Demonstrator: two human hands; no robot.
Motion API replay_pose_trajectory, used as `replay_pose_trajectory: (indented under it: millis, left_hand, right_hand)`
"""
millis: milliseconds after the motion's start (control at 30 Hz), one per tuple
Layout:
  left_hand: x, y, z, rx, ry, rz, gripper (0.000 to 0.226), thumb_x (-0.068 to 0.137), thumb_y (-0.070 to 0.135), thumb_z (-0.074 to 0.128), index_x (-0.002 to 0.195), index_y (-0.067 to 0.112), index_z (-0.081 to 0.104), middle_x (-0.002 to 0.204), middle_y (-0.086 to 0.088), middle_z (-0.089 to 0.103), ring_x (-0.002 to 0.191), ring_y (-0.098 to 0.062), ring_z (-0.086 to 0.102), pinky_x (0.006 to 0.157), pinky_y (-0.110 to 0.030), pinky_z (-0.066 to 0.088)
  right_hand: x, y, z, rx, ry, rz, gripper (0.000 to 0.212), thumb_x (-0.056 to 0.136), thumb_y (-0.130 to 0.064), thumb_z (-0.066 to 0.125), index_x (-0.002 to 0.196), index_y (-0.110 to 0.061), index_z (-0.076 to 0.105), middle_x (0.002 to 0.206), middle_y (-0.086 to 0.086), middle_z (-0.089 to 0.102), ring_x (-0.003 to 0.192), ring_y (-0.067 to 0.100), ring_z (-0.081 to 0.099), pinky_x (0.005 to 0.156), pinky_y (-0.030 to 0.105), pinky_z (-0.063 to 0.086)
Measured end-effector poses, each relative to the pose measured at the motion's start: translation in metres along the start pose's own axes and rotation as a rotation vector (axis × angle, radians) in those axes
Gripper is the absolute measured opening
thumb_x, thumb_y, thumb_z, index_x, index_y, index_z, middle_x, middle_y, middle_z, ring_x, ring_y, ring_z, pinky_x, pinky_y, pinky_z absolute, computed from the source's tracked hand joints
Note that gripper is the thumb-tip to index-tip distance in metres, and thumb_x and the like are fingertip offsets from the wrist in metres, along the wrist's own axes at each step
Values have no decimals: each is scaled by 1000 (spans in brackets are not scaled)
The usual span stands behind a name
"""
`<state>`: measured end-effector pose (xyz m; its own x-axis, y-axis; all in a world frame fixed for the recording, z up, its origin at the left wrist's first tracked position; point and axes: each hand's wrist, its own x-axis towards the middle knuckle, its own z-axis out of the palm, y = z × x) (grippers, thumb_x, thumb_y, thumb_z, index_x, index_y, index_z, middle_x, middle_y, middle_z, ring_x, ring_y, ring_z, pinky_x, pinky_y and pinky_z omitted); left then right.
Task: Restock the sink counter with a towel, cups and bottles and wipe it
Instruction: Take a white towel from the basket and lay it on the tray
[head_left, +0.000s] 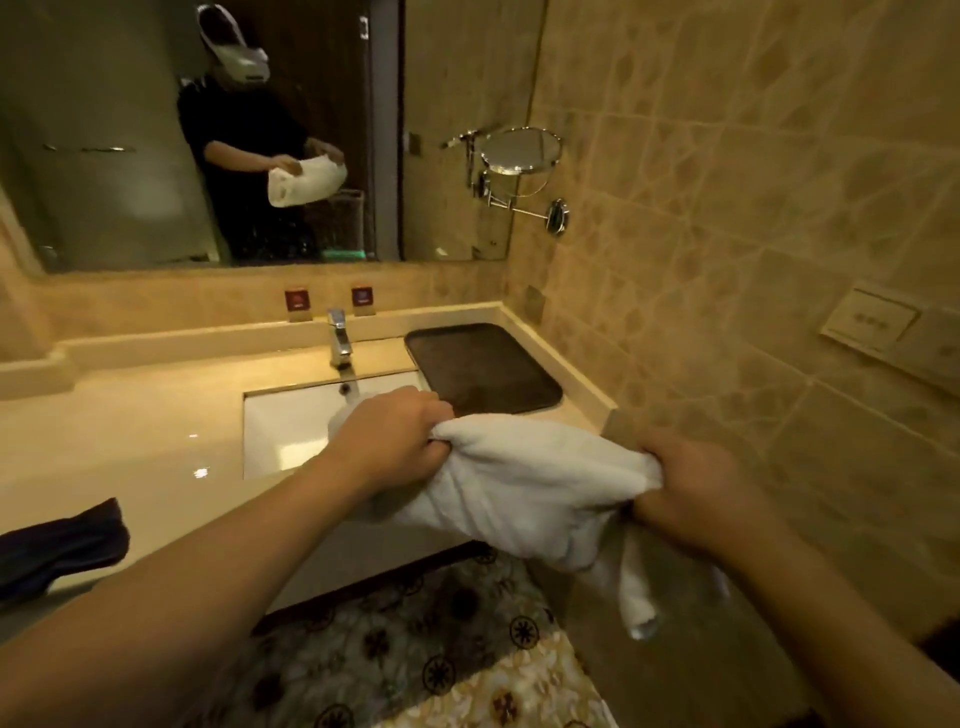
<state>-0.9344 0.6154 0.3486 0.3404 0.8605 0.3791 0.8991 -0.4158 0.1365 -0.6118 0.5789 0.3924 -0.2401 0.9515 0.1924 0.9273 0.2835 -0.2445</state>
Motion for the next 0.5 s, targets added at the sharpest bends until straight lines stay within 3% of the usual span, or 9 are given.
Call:
replay_pose_trajectory:
  millis: [167,367,500]
  left_hand:
    - [18,-49,15,34,-36,-116,19,80,46,41,78,32,53,79,11,51,80,-13,52,64,-28,30]
    - [80,-98,45,112,-31,-254,18,88,46,52,86,33,64,84,13,59,76,-6,50,64,-18,30]
    - [143,-115,50,160,-18,-304,19,86,47,47,81,36,61,83,12,62,72,-7,49,61,-17,27]
  right_hand:
    - [77,-6,36,-2,-46,-65,19,72,-31,67,80,-25,50,76,1,62,70,26,59,62,43,53]
    - [182,14,65,109,-87,-149,17,79,-25,65,81,-23,49,74,1,58,70,23,56,62,39,51]
    - [256,38,69,124,-98,-201,14,84,-28,62,82,-24,49,74,0,58,69,22,56,60,33,44]
